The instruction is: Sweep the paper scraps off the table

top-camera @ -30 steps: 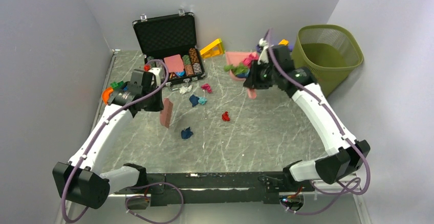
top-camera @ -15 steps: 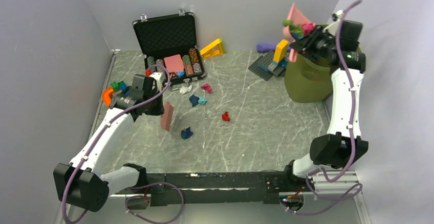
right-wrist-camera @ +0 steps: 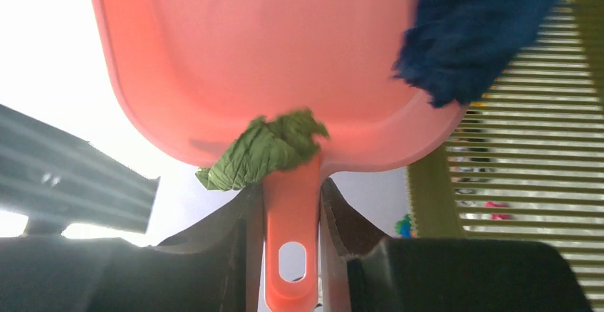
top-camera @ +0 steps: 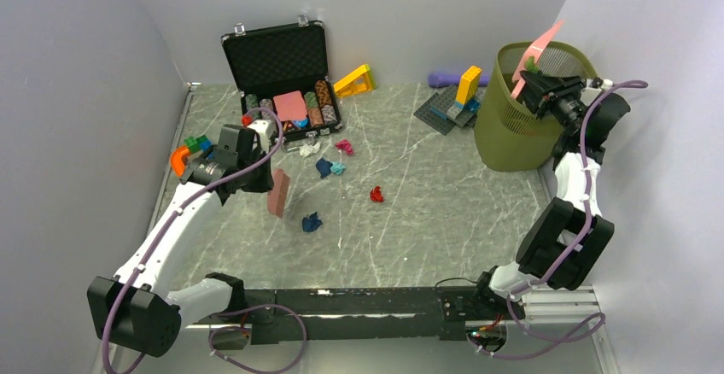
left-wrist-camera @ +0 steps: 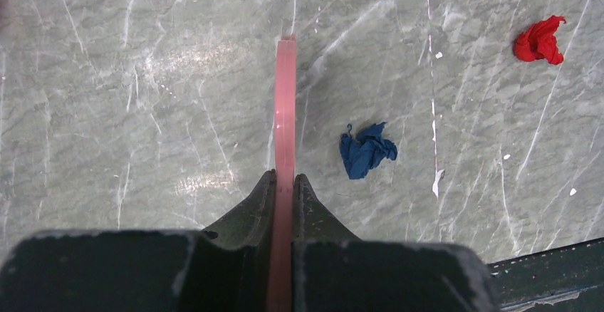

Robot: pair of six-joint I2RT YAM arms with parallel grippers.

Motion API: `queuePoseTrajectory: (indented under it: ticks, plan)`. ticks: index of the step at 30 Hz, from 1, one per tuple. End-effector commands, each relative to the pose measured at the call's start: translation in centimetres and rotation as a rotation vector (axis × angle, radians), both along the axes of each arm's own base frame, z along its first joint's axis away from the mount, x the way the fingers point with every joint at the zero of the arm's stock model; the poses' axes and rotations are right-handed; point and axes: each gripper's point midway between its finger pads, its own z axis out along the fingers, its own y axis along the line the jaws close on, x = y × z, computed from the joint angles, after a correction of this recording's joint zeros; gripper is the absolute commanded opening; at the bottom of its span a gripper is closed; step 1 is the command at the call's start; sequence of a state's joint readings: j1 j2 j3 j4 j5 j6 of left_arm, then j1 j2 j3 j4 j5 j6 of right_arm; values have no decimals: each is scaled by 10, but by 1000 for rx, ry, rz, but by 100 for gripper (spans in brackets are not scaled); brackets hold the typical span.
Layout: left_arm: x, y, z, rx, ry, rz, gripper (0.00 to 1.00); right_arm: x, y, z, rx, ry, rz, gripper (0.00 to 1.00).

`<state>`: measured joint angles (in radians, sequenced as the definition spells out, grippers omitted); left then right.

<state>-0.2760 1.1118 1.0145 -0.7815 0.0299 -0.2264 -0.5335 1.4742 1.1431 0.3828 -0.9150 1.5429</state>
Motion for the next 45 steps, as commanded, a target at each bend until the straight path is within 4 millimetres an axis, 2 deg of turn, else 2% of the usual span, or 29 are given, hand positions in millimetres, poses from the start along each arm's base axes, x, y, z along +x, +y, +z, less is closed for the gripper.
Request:
queuePoseTrajectory:
  ticks: [1, 8, 16, 23, 27, 31, 36, 40, 42, 45]
  plan:
    - [7, -5, 12, -28, -61, -22, 0, -30, 16, 67, 21, -242, 105, 0]
    - [8, -6, 11, -29, -54, -26, 0, -33, 13, 67, 105, -270, 97, 0]
    - [8, -6, 9, -30, -47, -29, 0, -36, -13, 63, 425, -341, 44, 0]
    - [9, -7, 7, -31, -40, -28, 0, -36, -23, 68, 486, -363, 4, 0]
    - [8, -6, 8, -29, -42, -28, 0, -34, -26, 59, 519, -323, -24, 0]
    - [8, -6, 7, -30, -42, -27, 0, -28, -24, 51, 491, -242, -53, 0]
    - [8, -7, 7, -32, -40, -29, 0, -17, -19, 63, 286, -137, -130, 0]
    - [7, -6, 8, -31, -42, -29, 0, -18, -22, 63, 185, -63, -209, 0]
    - [7, -6, 8, -32, -44, -29, 0, -18, -25, 51, 219, -52, -217, 0]
    - [7, -6, 9, -35, -49, -29, 0, -17, -28, 16, 335, -1, -212, 0]
